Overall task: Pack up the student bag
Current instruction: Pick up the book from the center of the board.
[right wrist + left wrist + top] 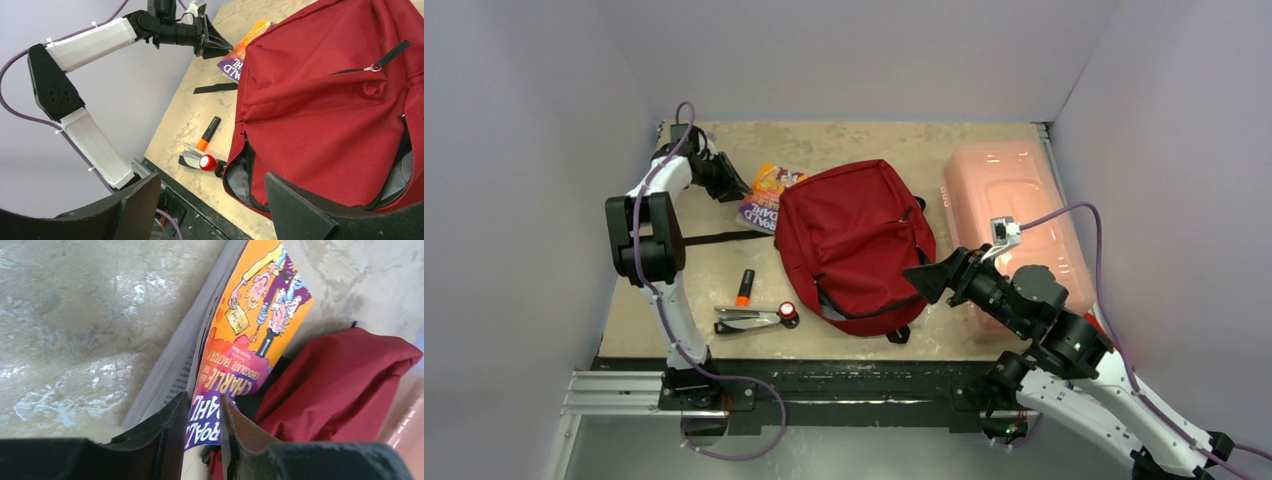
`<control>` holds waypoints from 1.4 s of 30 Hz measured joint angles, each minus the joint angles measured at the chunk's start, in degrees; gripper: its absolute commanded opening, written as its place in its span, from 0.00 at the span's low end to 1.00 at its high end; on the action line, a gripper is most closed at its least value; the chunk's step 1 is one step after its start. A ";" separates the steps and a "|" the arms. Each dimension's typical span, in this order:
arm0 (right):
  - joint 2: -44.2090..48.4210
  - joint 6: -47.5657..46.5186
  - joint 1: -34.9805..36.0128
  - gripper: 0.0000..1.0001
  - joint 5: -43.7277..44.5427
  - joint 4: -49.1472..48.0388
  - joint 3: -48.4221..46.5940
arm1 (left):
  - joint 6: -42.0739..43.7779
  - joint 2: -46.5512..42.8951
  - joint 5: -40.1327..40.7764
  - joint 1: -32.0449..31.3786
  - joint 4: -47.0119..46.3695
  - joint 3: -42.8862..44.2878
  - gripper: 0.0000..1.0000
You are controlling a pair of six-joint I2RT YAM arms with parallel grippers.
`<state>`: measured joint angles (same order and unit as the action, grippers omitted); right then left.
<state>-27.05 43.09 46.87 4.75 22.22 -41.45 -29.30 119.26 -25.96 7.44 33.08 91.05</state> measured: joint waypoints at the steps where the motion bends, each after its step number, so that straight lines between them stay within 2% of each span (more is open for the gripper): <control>1: -0.24 0.00 0.00 0.80 -0.02 -0.04 0.00 | -0.20 -0.31 -0.61 0.00 -0.15 -0.04 0.27; 10: -0.70 0.00 0.00 0.80 -0.22 -0.81 0.02 | -0.28 -1.31 -2.84 -0.07 -0.44 -0.83 0.31; 13: -0.72 0.00 0.00 0.80 -0.31 -0.87 0.02 | 0.39 -0.68 -1.62 -0.37 1.81 0.42 0.25; 18: -0.70 0.00 0.00 0.80 -0.33 -0.87 0.02 | 2.56 0.76 2.36 -1.73 5.46 3.26 0.22; 20: -0.70 0.00 0.00 0.80 -0.33 -0.87 0.02 | 3.45 0.96 4.20 -2.43 6.49 3.93 0.13; 22: -0.70 0.00 0.00 0.80 -0.31 -0.87 0.02 | 4.44 0.98 5.81 -3.10 7.61 4.46 0.00; 30: -3.41 -0.13 0.00 0.80 -0.50 -2.16 0.02 | 6.40 0.52 9.16 -3.89 9.25 4.72 0.00; 35: -8.59 -0.52 0.00 0.79 -2.01 -4.72 0.02 | 6.10 -4.70 12.52 -4.55 9.77 2.40 0.00; 42: -18.36 -1.01 0.00 0.78 -4.44 -8.83 -1.22 | 4.42 -18.16 19.82 -6.05 9.73 -2.91 0.00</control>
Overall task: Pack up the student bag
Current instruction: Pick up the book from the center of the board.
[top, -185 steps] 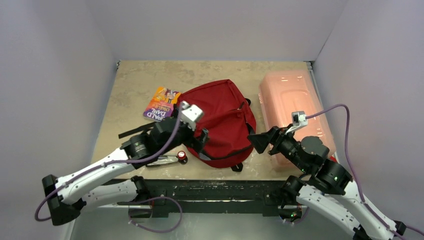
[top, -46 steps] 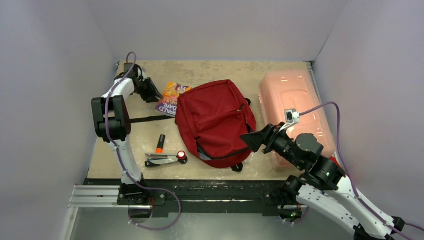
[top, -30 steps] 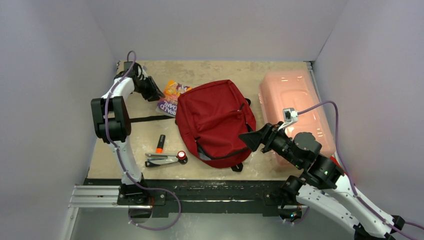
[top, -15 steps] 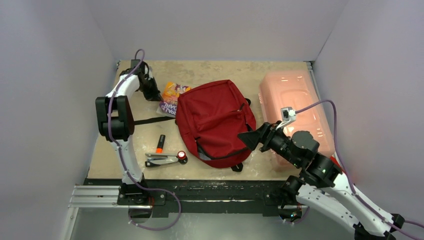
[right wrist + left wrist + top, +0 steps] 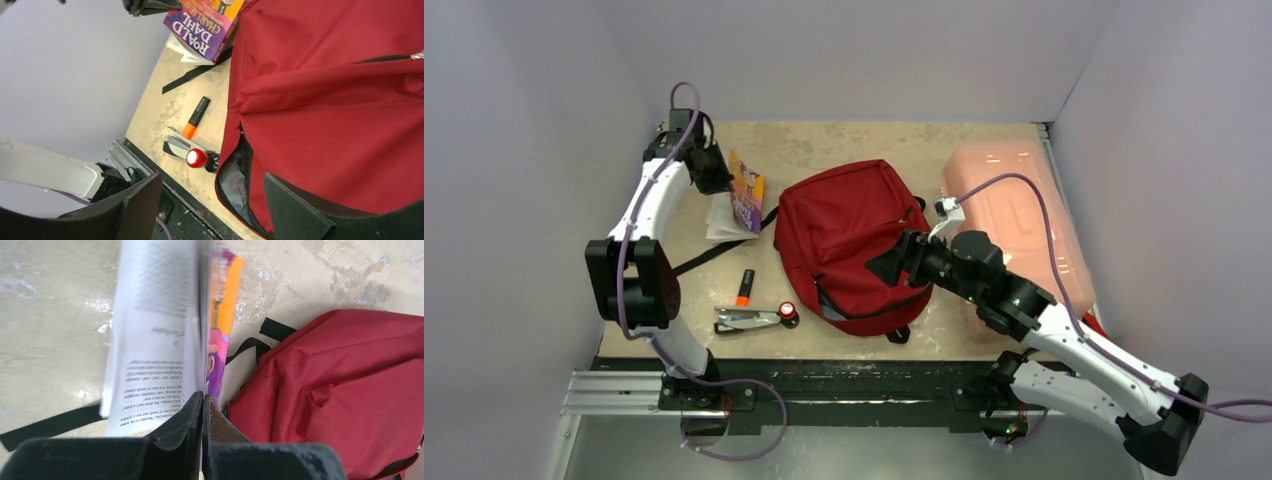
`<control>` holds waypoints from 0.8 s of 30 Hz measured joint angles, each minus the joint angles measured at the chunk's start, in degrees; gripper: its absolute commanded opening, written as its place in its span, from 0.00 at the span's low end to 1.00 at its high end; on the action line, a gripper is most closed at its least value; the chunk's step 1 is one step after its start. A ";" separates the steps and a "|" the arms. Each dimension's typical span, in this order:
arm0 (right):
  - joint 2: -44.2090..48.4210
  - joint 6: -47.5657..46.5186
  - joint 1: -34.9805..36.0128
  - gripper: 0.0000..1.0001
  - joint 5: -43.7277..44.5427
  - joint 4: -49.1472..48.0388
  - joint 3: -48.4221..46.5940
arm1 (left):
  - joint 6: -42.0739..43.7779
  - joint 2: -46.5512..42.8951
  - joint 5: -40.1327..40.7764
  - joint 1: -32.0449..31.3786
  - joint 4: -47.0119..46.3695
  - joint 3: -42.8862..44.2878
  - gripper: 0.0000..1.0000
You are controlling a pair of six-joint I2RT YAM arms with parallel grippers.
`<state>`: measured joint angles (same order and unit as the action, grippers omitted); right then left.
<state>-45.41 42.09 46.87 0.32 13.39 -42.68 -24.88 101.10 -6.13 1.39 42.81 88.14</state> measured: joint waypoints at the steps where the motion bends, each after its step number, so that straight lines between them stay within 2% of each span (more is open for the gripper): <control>1: -2.19 -0.02 0.00 0.78 -0.46 -0.90 -0.79 | -0.13 -1.88 0.90 -0.15 -0.15 -0.74 0.00; 6: -11.76 0.59 0.00 0.78 -2.93 -6.21 -6.03 | -0.70 -9.07 2.49 -0.31 -1.22 -4.37 0.00; 14: -28.94 5.66 0.00 0.82 -6.99 -19.06 -13.66 | -1.33 -14.82 1.29 -0.46 -1.51 -7.78 0.00; 24: -41.88 13.64 0.00 0.83 -7.34 -25.88 -19.89 | -5.97 -24.87 -6.32 -1.09 -3.02 -15.58 0.00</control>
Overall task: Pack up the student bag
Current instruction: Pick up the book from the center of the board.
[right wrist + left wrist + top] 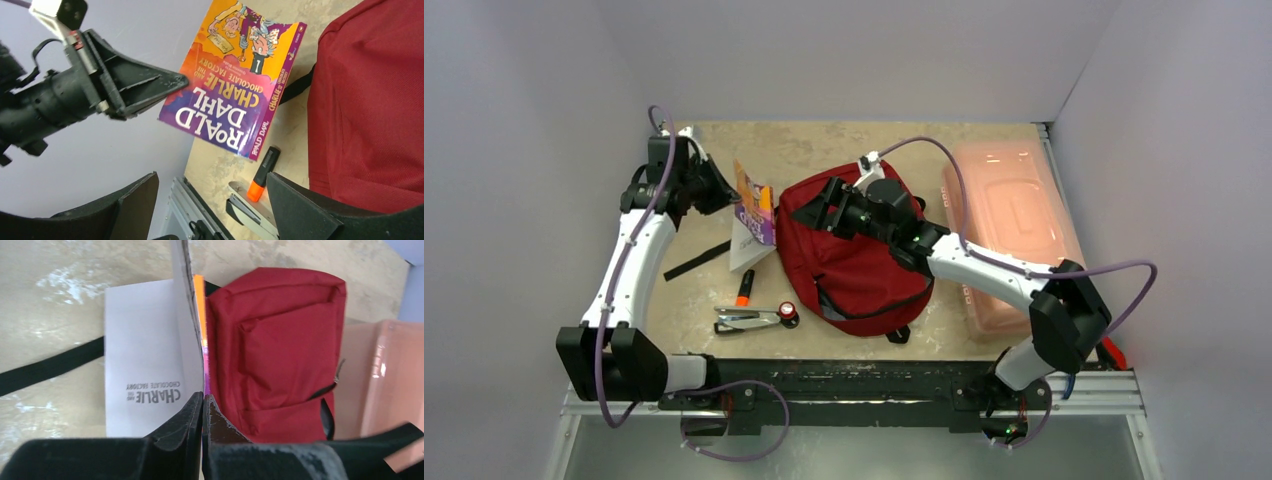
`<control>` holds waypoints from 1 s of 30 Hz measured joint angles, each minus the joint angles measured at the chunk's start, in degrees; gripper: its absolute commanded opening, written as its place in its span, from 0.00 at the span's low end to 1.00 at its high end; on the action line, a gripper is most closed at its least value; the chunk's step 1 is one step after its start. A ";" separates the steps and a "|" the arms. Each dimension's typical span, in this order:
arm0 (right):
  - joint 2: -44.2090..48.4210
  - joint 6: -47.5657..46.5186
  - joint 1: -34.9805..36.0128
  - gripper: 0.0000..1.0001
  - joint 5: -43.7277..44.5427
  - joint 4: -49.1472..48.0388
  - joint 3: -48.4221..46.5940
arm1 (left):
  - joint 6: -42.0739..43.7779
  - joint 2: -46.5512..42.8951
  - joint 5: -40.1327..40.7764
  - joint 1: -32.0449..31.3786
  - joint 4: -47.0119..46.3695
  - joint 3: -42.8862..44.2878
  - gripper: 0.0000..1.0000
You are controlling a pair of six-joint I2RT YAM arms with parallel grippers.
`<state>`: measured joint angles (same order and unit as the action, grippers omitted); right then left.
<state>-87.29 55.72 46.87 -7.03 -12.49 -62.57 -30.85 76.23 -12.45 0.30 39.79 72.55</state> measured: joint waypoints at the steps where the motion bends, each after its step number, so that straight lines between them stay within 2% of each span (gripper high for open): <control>1: -0.66 0.85 0.00 0.83 0.02 -0.63 0.00 | -0.33 -0.63 -0.83 -0.20 -0.20 -0.35 0.00; 13: -8.70 10.05 0.00 0.77 -0.09 -9.51 3.08 | -6.10 -9.25 -10.12 -2.01 -3.91 -8.15 0.00; 17: -10.93 12.81 0.00 0.76 -0.04 -11.30 5.53 | -8.57 -12.07 -12.02 -2.36 -7.65 -13.38 0.00; 25: -14.19 16.35 0.04 0.72 -1.11 -16.55 9.35 | -13.16 -12.33 -14.25 -2.86 -14.08 -23.63 0.00; 30: -15.34 16.65 0.66 0.69 -1.46 -17.99 9.68 | -14.99 -12.33 -14.99 -2.95 -16.09 -26.97 0.00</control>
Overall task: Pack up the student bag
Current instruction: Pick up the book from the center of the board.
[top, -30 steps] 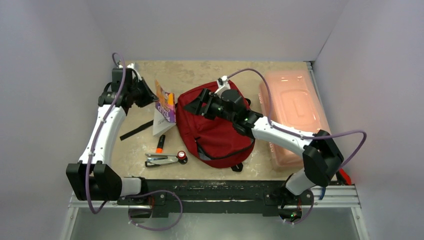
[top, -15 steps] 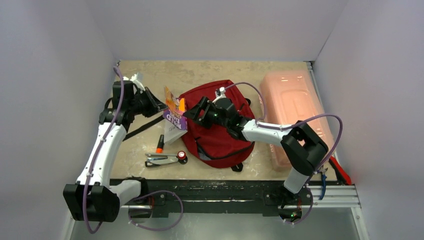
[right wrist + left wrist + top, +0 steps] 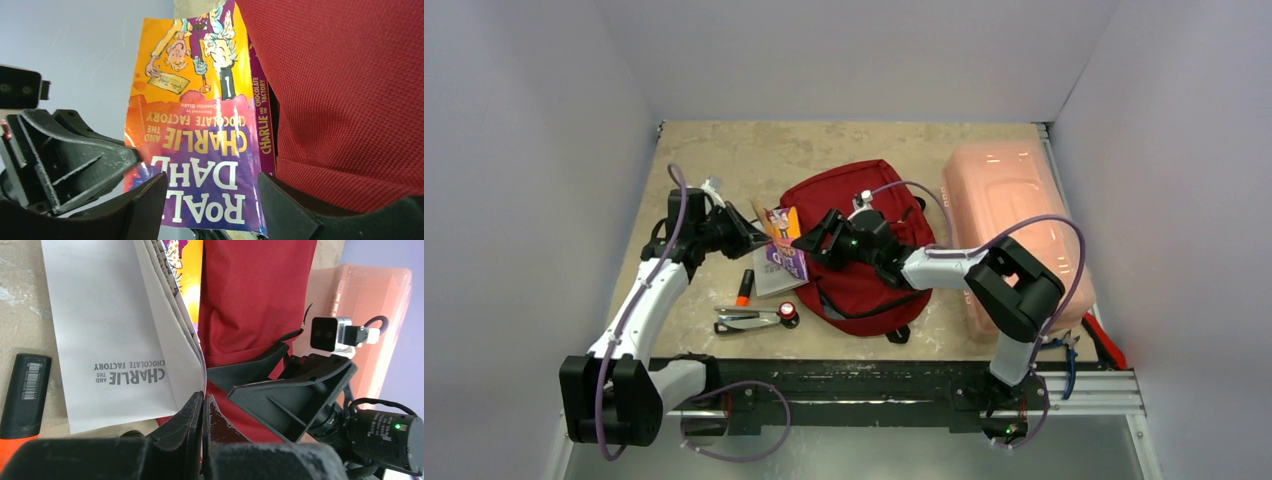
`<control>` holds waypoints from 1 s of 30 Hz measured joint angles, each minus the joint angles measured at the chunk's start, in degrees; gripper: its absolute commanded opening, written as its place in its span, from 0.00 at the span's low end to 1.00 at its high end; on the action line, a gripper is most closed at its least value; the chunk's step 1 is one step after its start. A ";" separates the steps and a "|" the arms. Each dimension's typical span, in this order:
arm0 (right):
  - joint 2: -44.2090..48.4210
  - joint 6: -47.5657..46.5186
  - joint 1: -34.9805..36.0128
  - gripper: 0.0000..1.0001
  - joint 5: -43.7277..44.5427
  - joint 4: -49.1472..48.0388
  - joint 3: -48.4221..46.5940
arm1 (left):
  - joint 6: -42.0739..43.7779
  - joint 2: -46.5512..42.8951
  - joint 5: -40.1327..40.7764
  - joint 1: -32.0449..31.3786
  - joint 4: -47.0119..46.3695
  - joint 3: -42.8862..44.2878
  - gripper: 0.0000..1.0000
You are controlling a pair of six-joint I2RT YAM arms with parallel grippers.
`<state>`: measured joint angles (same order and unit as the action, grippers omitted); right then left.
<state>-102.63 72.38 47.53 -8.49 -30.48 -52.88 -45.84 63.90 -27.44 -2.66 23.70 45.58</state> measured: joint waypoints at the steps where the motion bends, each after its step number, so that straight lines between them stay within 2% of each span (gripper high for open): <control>1: -0.11 -0.15 0.15 0.66 0.00 -0.04 0.00 | -0.11 0.00 -0.15 0.00 -0.26 -0.11 0.00; 8: -0.87 -3.34 2.43 0.66 2.73 3.80 -0.92 | -0.17 -1.05 -0.90 0.00 -0.96 -0.13 0.00; 14: -0.85 -7.21 4.17 0.70 6.64 8.90 -3.10 | -0.15 -3.10 -0.94 0.00 -0.94 -0.15 0.00; 20: -1.60 -5.99 4.22 0.64 4.98 5.29 -2.51 | -0.22 -3.72 -1.22 0.00 -0.90 -0.15 0.00; 22: -2.43 -4.72 4.22 0.56 4.02 1.46 -1.33 | -0.22 -3.89 -1.22 0.00 -0.87 -0.17 0.00; 27: -4.31 -1.97 4.22 0.14 2.69 -5.60 1.46 | -0.22 -4.92 -1.20 0.00 -1.07 -0.94 0.00; 30: -4.42 -1.09 4.17 0.00 3.08 -7.65 3.06 | -0.20 -5.60 -1.25 0.00 -1.38 -1.90 0.00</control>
<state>-107.04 71.29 51.70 -5.41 -38.13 -49.82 -46.04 58.30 -28.69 -2.66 22.33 43.68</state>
